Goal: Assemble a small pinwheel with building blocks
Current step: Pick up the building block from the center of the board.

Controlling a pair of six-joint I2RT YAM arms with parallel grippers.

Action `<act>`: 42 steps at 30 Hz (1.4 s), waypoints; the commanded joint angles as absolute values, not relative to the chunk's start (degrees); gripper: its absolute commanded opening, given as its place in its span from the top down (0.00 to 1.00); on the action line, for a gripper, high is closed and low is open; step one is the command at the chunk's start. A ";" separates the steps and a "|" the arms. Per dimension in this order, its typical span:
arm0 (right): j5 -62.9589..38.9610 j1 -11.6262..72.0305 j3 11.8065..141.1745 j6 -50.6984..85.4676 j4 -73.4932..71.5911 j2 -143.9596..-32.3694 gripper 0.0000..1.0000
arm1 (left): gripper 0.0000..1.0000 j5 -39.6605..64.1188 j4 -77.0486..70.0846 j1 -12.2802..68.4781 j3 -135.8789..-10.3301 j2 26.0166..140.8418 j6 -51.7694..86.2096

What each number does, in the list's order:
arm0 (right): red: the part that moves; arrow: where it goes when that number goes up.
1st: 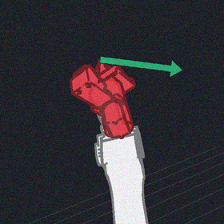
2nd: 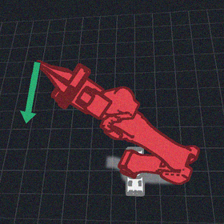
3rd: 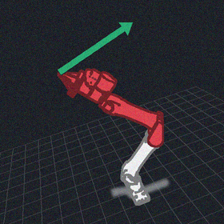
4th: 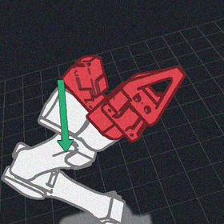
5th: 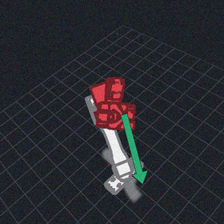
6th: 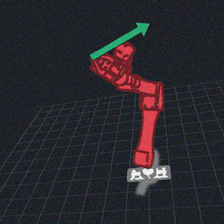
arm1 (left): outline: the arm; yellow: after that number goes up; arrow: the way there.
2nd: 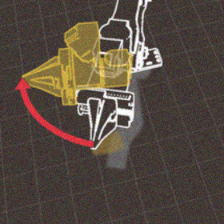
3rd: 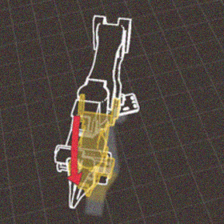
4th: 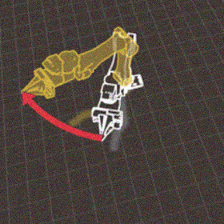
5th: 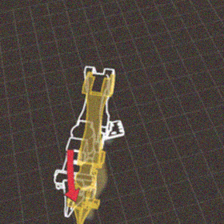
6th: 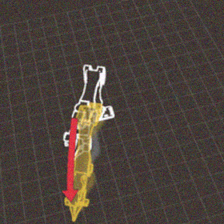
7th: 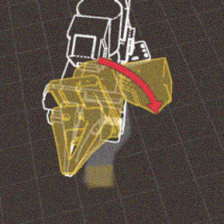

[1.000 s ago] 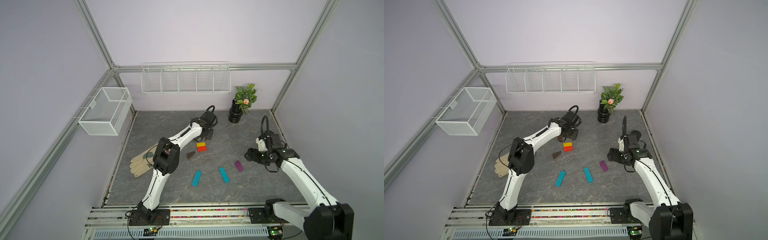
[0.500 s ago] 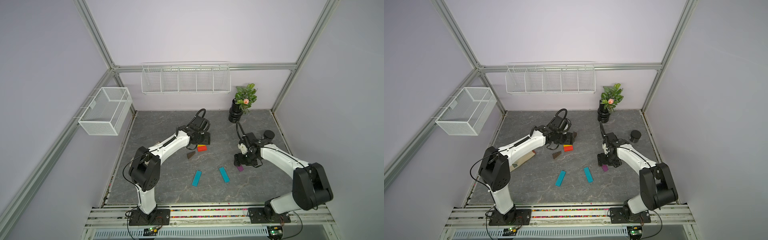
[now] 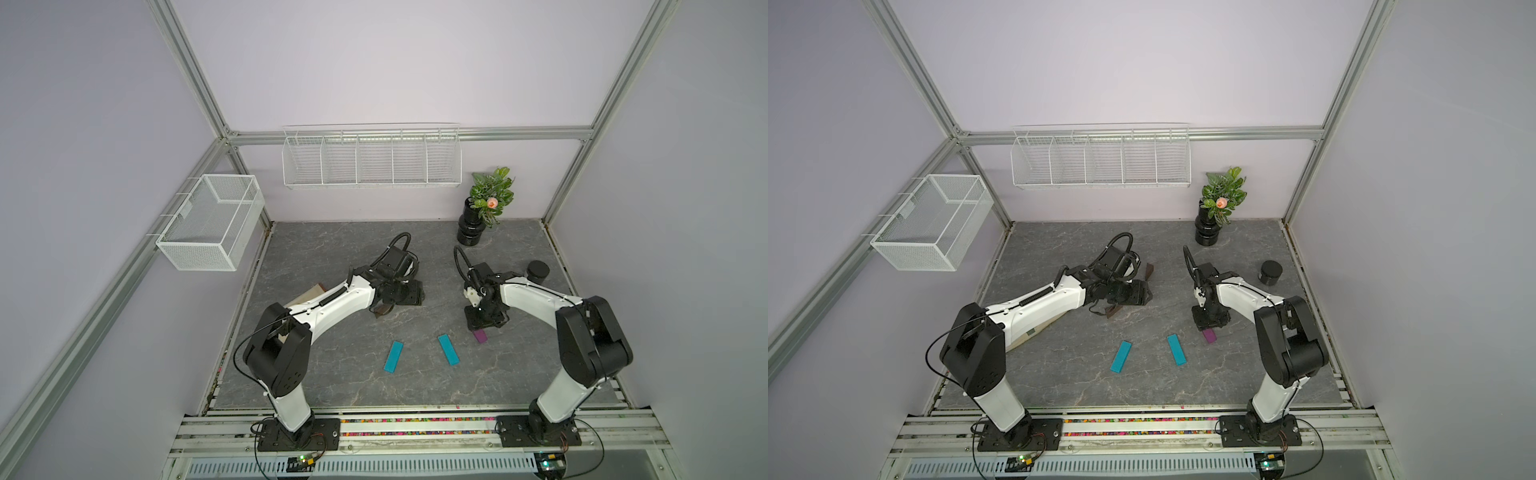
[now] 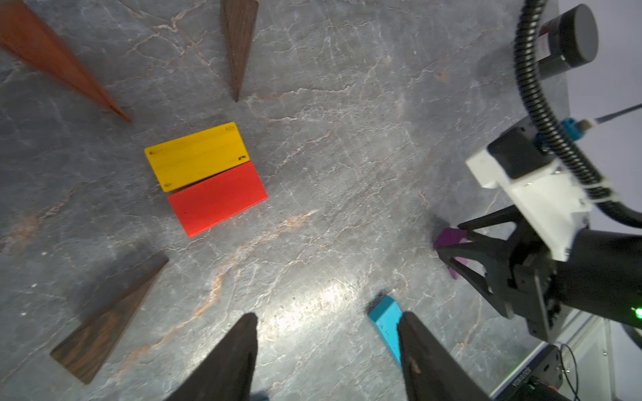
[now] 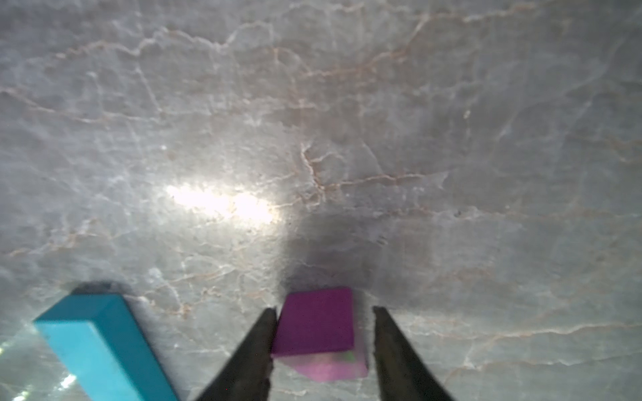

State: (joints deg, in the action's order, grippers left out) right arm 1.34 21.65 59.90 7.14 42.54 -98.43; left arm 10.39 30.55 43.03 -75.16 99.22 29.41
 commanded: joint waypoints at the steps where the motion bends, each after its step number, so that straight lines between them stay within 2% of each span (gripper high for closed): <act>1: 1.93 22.06 60.56 6.75 42.65 -98.62 0.61 | 0.33 11.57 29.49 43.98 -74.42 98.39 30.08; 5: -0.83 21.36 60.15 9.73 41.39 -96.76 0.64 | 0.33 11.66 30.26 45.05 -75.72 99.50 27.78; 13: -16.09 14.43 52.79 30.64 25.87 -85.96 0.64 | 0.33 12.96 31.76 48.98 -82.57 104.88 21.47; 18: -19.17 12.68 50.71 37.71 20.00 -81.99 0.64 | 0.32 18.35 31.07 50.65 -87.73 109.47 18.78; 29: -26.37 9.41 45.10 46.01 11.08 -80.63 0.63 | 0.32 21.43 33.33 52.87 -96.76 117.04 14.84; 35: -28.45 8.81 43.83 48.33 8.41 -80.40 0.62 | 0.37 23.46 33.58 53.36 -98.74 119.07 12.69; 39: -28.97 8.64 43.18 49.35 7.39 -80.07 0.62 | 0.50 24.36 34.22 53.46 -100.21 120.82 12.10; 42: -29.31 8.65 42.71 49.75 6.86 -79.48 0.62 | 0.55 24.35 34.81 53.45 -100.96 121.94 11.85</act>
State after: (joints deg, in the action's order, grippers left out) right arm -27.77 8.97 43.99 48.10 8.91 -81.32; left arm 23.27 33.47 53.19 -98.96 120.33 13.47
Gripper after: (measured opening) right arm 0.379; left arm 0.454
